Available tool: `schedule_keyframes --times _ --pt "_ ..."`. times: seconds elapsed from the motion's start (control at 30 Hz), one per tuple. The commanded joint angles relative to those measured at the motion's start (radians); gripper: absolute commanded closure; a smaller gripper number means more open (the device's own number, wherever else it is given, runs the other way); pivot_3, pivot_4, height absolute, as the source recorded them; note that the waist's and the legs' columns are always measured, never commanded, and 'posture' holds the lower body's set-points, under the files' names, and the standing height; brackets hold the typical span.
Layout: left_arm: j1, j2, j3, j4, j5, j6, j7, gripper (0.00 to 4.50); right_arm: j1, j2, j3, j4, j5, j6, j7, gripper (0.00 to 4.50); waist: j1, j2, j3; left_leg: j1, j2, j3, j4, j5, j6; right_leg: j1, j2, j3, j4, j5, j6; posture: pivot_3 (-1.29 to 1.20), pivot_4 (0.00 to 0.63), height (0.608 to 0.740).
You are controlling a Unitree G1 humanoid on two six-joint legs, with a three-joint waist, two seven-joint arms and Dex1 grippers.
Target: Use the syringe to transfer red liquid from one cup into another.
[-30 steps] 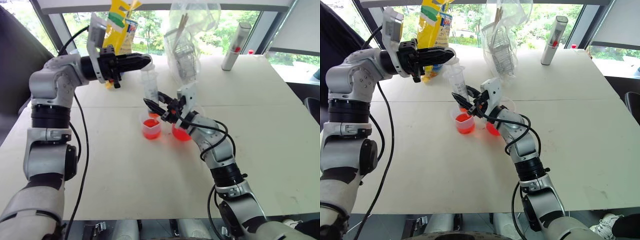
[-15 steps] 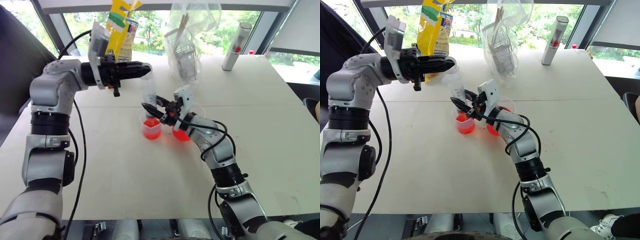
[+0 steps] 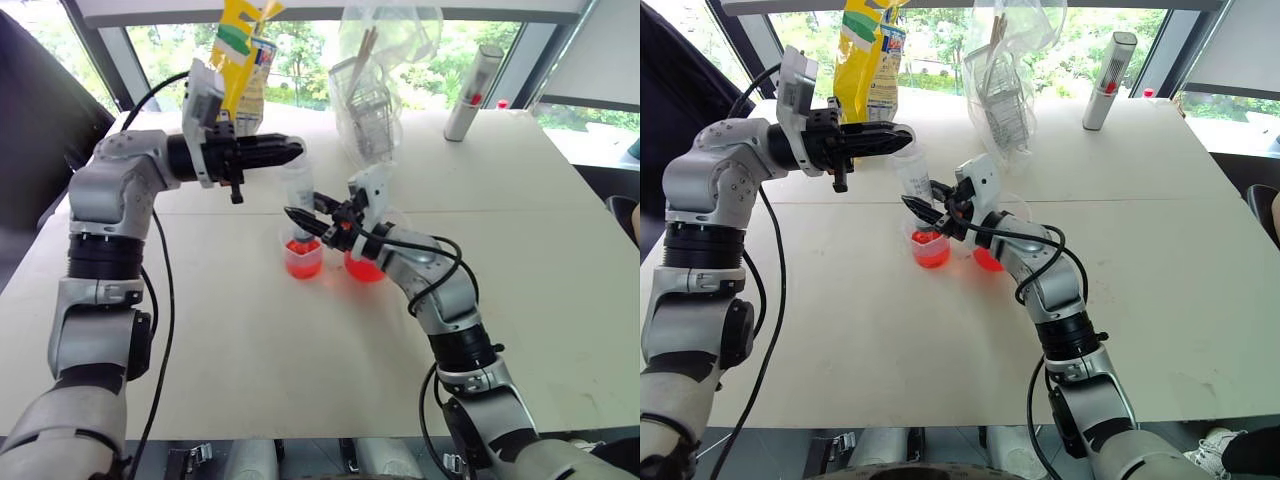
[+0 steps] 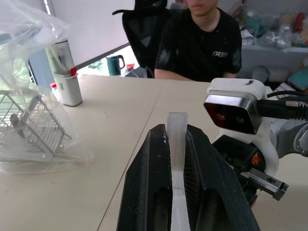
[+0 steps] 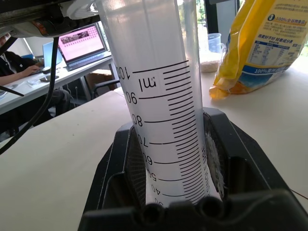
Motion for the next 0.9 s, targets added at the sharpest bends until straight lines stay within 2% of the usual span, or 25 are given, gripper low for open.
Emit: schedule_keyframes --times 0.03,0.07,0.1,0.23,0.37,0.6,0.9 --pt "0.039 -0.002 -0.058 -0.019 0.020 0.032 -0.016 4.46 -0.087 0.017 -0.077 -0.133 0.058 -0.036 -0.026 3.17 0.000 0.000 0.000 0.000 0.000 0.000 0.000 0.000 0.000 0.000 0.000 0.000 0.000 0.000 0.000 0.00 0.150 0.739" --pt "0.034 -0.001 -0.049 -0.022 0.012 0.042 -0.012 4.46 -0.080 0.019 -0.069 -0.133 0.057 -0.034 -0.025 3.17 0.000 0.000 0.000 0.000 0.000 0.000 0.000 0.000 0.000 0.000 0.000 0.000 0.000 0.000 0.000 0.00 0.150 0.739" --pt "0.029 0.001 -0.042 -0.024 0.005 0.050 -0.009 4.06 -0.074 0.021 -0.062 -0.133 0.055 -0.032 -0.023 3.17 0.000 0.000 0.000 0.000 0.000 0.000 0.000 0.000 0.000 0.000 0.000 0.000 0.000 0.000 0.000 0.00 0.150 0.739" --pt "0.015 0.009 -0.020 -0.031 -0.016 0.081 -0.003 2.23 -0.054 0.025 -0.032 -0.125 0.046 -0.032 -0.017 3.17 -0.001 0.000 0.000 0.000 0.000 0.000 0.000 0.000 0.000 0.000 0.000 0.000 0.000 0.000 0.000 0.00 0.150 0.739" --pt "-0.008 -0.011 0.027 -0.029 -0.038 0.094 0.046 0.17 -0.040 0.034 -0.011 -0.125 0.046 -0.024 -0.014 3.17 -0.001 0.000 0.000 0.000 0.000 0.000 0.000 0.000 0.000 0.000 0.000 0.000 0.000 0.000 0.000 0.00 0.150 0.739" --pt "-0.042 0.000 0.168 -0.026 -0.162 0.199 0.136 0.07 -0.027 0.038 -0.003 -0.118 0.043 -0.019 -0.019 3.17 -0.001 0.000 0.000 -0.001 0.000 -0.001 0.000 0.000 0.000 -0.001 0.000 0.000 0.000 0.000 0.000 0.00 0.150 0.739" --pt "0.141 0.121 0.140 -0.185 -0.173 0.224 0.095 0.07 -0.060 -0.027 -0.073 -0.165 0.071 0.078 -0.074 3.17 -0.013 0.000 0.000 0.000 0.002 -0.001 -0.002 0.000 0.000 -0.001 -0.002 0.000 0.000 0.000 0.000 0.00 0.150 0.739"
